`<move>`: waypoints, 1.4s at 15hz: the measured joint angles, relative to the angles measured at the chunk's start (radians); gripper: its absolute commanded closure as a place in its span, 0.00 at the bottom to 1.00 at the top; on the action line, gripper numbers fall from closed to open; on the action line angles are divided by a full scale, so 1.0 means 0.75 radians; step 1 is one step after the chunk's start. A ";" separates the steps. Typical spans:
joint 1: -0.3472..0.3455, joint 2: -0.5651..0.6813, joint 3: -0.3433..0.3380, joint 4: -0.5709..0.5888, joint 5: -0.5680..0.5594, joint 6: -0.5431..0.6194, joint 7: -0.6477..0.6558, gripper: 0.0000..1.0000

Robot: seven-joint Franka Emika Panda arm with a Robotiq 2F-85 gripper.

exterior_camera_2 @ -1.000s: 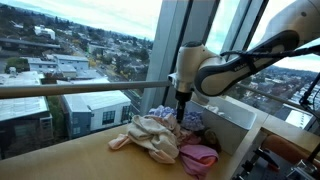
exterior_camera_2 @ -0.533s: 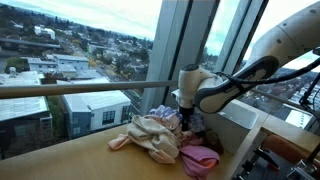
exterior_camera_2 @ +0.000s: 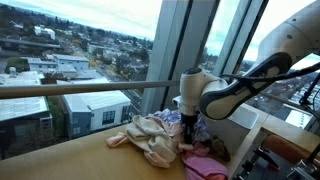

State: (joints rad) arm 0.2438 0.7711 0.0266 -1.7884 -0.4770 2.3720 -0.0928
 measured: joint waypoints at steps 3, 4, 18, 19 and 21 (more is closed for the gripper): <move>0.048 -0.145 0.075 -0.173 0.051 0.000 0.066 0.92; 0.063 -0.197 0.104 -0.217 0.080 0.000 0.089 0.97; -0.076 -0.931 0.051 -0.266 0.134 -0.070 0.296 0.94; -0.105 -0.966 0.039 -0.244 0.126 -0.085 0.296 0.94; -0.166 -1.030 0.018 -0.190 0.117 -0.119 0.296 0.94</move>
State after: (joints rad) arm 0.1194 -0.0016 0.0398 -1.9310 -0.3896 2.2828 0.1291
